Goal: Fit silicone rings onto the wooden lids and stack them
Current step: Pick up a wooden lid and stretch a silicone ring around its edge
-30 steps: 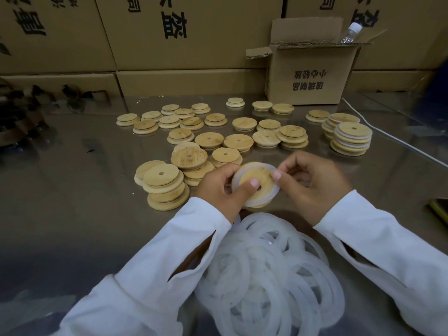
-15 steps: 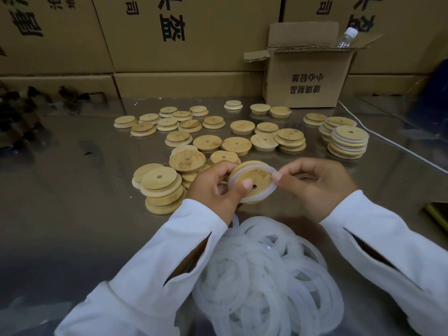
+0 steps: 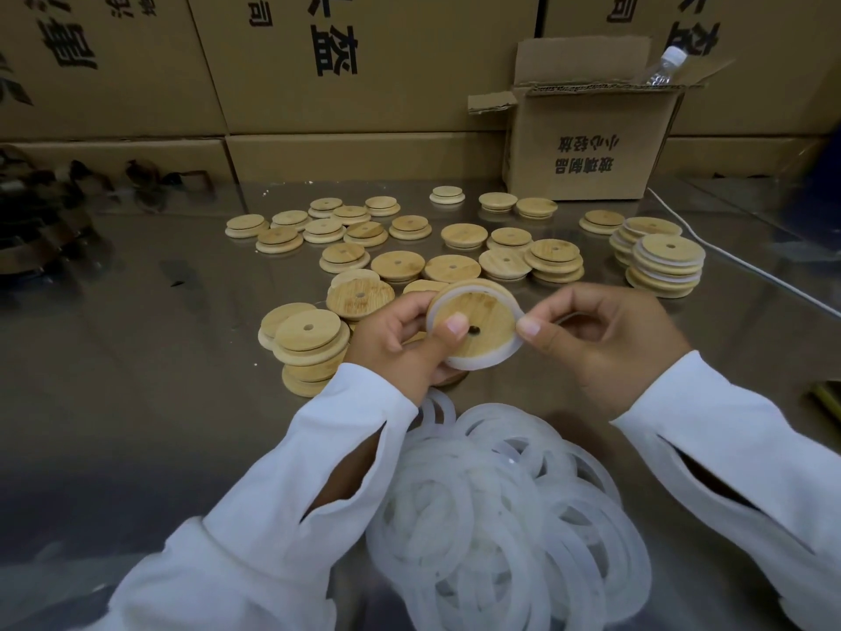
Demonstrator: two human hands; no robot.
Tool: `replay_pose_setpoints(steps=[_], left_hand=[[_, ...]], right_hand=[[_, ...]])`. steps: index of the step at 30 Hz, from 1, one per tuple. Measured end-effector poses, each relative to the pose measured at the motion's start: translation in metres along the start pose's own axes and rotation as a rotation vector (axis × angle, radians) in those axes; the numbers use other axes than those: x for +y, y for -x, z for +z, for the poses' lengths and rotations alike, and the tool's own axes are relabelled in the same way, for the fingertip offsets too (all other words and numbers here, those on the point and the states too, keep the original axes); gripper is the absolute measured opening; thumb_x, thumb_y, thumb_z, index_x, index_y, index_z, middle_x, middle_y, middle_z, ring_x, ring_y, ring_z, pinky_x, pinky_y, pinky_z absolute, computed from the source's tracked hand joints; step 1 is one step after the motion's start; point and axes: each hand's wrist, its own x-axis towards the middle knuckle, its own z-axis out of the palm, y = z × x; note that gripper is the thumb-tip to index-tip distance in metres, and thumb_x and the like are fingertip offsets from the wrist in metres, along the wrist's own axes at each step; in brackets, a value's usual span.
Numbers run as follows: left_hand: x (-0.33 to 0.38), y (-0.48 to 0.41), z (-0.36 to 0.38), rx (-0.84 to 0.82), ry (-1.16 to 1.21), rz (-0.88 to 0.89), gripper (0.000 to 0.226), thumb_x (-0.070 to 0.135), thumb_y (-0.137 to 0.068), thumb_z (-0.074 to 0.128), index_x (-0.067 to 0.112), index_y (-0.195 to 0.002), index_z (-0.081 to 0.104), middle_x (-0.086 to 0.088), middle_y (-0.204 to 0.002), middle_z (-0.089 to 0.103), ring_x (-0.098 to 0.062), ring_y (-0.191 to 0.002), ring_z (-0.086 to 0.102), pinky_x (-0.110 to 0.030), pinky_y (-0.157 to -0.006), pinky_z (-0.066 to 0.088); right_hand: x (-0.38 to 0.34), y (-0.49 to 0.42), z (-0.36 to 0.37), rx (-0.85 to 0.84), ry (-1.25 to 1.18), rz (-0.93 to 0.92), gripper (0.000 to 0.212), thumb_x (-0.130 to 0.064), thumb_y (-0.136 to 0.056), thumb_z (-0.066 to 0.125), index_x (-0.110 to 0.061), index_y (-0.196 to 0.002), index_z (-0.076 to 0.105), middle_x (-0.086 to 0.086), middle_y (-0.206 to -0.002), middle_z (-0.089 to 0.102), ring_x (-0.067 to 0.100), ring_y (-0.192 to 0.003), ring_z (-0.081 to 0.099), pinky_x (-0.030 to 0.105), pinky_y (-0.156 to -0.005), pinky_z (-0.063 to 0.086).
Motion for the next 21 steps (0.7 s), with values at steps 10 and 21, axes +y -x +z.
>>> replay_pose_setpoints(steps=[10, 21], left_hand=[[-0.004, 0.004, 0.008, 0.075, -0.1, 0.011, 0.009, 0.008, -0.08, 0.065, 0.018, -0.081, 0.065, 0.0, -0.079, 0.07, -0.011, -0.072, 0.068, -0.032, -0.067, 0.059], [-0.004, 0.003, 0.01, -0.032, -0.171, -0.084, 0.027, 0.004, -0.077, 0.068, 0.019, -0.098, 0.059, -0.002, -0.092, 0.067, -0.014, -0.087, 0.065, -0.031, -0.077, 0.056]], right_hand=[[0.013, 0.012, 0.024, 0.182, -0.086, 0.11, 0.01, -0.024, -0.076, 0.067, -0.027, -0.075, 0.058, -0.002, -0.074, 0.066, 0.024, -0.07, 0.065, 0.042, -0.071, 0.055], [0.016, 0.011, 0.017, 0.142, 0.076, 0.133, 0.016, -0.018, -0.084, 0.061, -0.026, -0.071, 0.056, -0.005, -0.077, 0.065, 0.015, -0.074, 0.065, 0.036, -0.067, 0.056]])
